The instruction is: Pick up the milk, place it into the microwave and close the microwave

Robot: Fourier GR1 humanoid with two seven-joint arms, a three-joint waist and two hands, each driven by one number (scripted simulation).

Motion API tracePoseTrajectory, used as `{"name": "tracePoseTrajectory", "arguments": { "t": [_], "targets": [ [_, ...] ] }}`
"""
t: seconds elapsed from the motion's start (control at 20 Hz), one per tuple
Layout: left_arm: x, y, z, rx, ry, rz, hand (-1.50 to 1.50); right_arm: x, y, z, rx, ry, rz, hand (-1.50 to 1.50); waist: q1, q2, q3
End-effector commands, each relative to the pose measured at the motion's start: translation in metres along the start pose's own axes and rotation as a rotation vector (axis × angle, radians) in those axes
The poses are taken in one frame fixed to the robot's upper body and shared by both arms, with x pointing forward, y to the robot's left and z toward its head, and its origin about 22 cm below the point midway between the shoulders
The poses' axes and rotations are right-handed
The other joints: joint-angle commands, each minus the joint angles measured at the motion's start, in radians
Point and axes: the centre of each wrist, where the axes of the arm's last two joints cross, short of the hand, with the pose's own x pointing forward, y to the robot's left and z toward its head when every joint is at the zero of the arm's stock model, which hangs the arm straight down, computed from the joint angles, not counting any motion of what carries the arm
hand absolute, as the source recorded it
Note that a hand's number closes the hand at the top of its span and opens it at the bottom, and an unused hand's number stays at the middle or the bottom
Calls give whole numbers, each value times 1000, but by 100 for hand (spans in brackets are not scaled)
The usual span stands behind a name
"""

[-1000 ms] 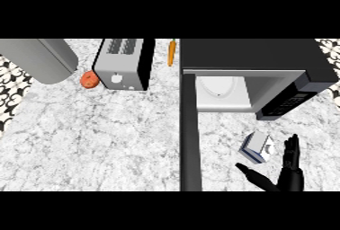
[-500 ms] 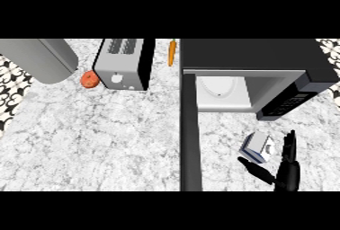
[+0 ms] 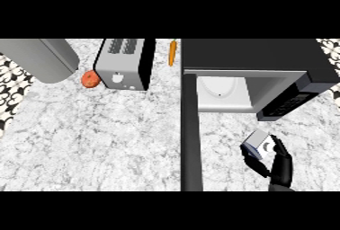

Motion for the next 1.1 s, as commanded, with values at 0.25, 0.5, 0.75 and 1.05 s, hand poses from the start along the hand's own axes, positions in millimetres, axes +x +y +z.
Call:
{"name": "tracePoseTrajectory", "arguments": {
  "t": [0.25, 0.5, 0.75, 1.05],
  "targets": [
    [2, -2, -3, 2, -31, -4, -150, 7, -19, -43, 153, -156, -32, 150, -2, 2, 1],
    [-2, 3, 6, -10, -25, 1, -150, 6, -18, -44, 293, -200, -133, 150, 4, 1, 1],
    [8, 4, 7, 16, -23, -1, -150, 13, -18, -41, 427, -219, -250, 150, -7, -2, 1],
    [17, 5, 5, 27, -9, -8, -150, 52, 8, -39, 462, -245, -282, 150, -15, -3, -1]
  ]
}}
